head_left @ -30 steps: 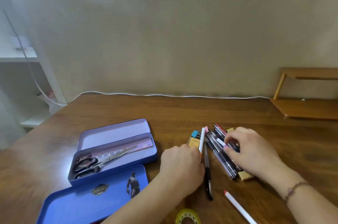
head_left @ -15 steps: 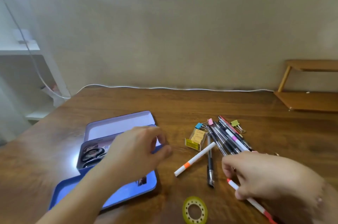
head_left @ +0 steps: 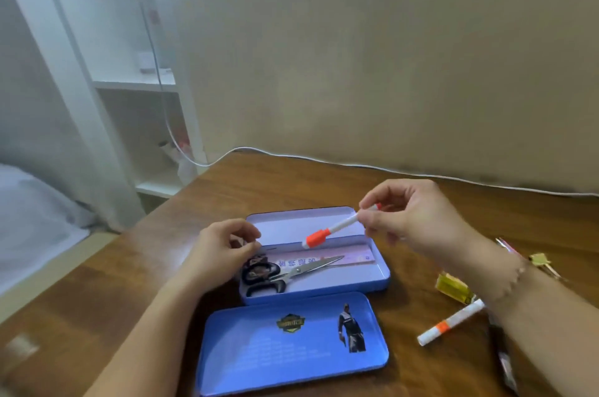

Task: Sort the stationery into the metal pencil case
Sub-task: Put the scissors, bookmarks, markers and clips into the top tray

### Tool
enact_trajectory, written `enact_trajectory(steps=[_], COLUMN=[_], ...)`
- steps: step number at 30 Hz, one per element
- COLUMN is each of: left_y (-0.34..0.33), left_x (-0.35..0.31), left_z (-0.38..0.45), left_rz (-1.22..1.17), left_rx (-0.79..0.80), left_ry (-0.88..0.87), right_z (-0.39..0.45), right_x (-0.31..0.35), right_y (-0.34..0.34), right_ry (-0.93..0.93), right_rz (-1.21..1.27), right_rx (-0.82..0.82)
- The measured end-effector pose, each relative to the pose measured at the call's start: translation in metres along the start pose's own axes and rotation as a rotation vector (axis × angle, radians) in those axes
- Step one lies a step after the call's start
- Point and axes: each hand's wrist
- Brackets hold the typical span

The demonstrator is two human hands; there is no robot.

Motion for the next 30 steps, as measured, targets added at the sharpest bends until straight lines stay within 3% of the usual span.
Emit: enact_trajectory(steps=[7,13,20,23,27,30], left_y=[0.005,0.005,0.006,0.006,0.004,0.002], left_x=[0.005,-0.002,-0.004,-0.003,-0.002,-0.002], left_z=[-0.001,-0.004,-0.005,-0.005,-0.005,-0.005], left_rz=[-0.083,-0.074,-0.013,-0.014,0.005,0.033], left_rx=[0.044,0.069,0.077,0.072,0.062,0.045], left_ry=[0.021,0.013,-0.015,-0.02,-0.045,-0.069], right_z=[0.024,0.021,0.019,0.021,0.017,-0.003], right_x=[-0.036,-0.048,-0.04,-0.03,-0.014,-0.011], right_y=[-0.07,-0.082,-0.092,-0.072,-0.001,0.06], right_ry=[-0.001,0.229,0.409,0.427,0.396,0.266], right_rz=[-0.148,-0.654,-0.824,-0.795,-0.648,-0.759], right_rx=[0.012,0.057,0.09,0.066,-0.09,0.11])
Point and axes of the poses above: each hand's wrist, its own z-axis towards the middle knuckle, its own y-axis out of the back of the hand, x = y × z, and after that the axes turned 10 degrees about -x, right-handed
